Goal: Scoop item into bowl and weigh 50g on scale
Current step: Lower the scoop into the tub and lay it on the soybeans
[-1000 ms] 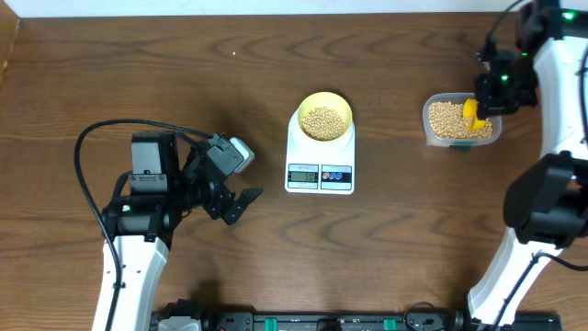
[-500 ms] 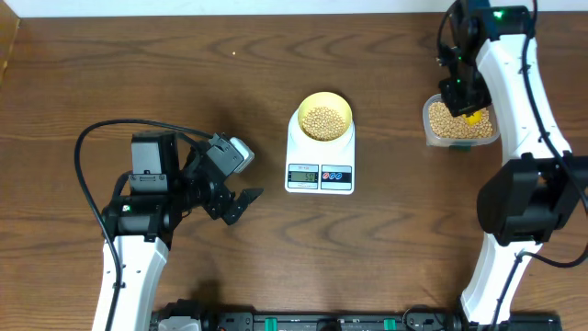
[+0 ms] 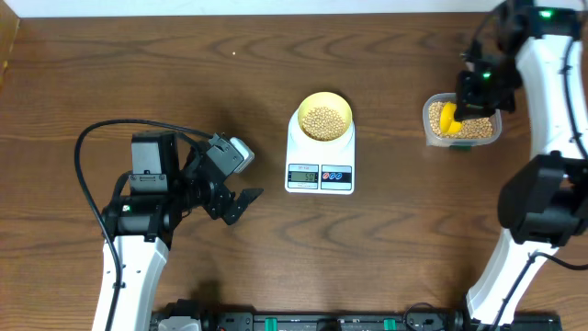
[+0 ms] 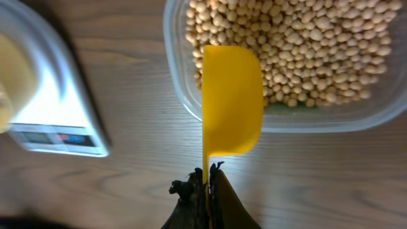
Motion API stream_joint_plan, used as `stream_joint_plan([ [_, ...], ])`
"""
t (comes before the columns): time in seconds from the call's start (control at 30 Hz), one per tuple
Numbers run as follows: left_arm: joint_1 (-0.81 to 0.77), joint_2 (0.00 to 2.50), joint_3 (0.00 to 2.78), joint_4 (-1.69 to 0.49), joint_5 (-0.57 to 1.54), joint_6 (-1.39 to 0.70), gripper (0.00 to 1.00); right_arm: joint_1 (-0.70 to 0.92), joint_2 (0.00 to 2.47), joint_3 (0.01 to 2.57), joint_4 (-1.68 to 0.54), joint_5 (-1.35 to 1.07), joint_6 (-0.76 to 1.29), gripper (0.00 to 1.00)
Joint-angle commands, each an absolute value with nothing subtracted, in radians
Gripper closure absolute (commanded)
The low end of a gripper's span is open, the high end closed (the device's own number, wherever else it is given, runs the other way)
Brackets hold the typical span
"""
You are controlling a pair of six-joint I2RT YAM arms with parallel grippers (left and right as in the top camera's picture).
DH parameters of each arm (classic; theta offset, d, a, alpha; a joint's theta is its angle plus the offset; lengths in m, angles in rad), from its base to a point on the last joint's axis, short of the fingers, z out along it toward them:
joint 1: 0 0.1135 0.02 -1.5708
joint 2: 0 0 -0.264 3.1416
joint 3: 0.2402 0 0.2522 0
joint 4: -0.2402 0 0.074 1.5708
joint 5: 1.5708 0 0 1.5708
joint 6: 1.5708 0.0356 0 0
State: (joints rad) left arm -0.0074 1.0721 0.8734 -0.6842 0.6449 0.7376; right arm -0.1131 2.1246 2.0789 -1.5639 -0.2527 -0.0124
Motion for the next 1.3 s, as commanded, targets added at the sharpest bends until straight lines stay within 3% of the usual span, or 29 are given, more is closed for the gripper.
stream_joint_plan([
  [0.0, -0.003, 1.077, 0.870, -0.687, 0.641, 0.744, 0.02, -0.189, 2.099, 2.090, -1.563, -0.432, -0.062, 0.99],
  [0.37, -0.003, 1.077, 0.870, -0.687, 0.641, 0.744, 0.02, -0.361, 2.100, 2.080, -1.473, -0.460, -0.023, 0.99],
  [1.27, -0.003, 1.077, 0.870, -0.687, 0.641, 0.744, 0.02, -0.366, 2.104, 1.947, -1.287, -0.508, -0.060, 0.99],
])
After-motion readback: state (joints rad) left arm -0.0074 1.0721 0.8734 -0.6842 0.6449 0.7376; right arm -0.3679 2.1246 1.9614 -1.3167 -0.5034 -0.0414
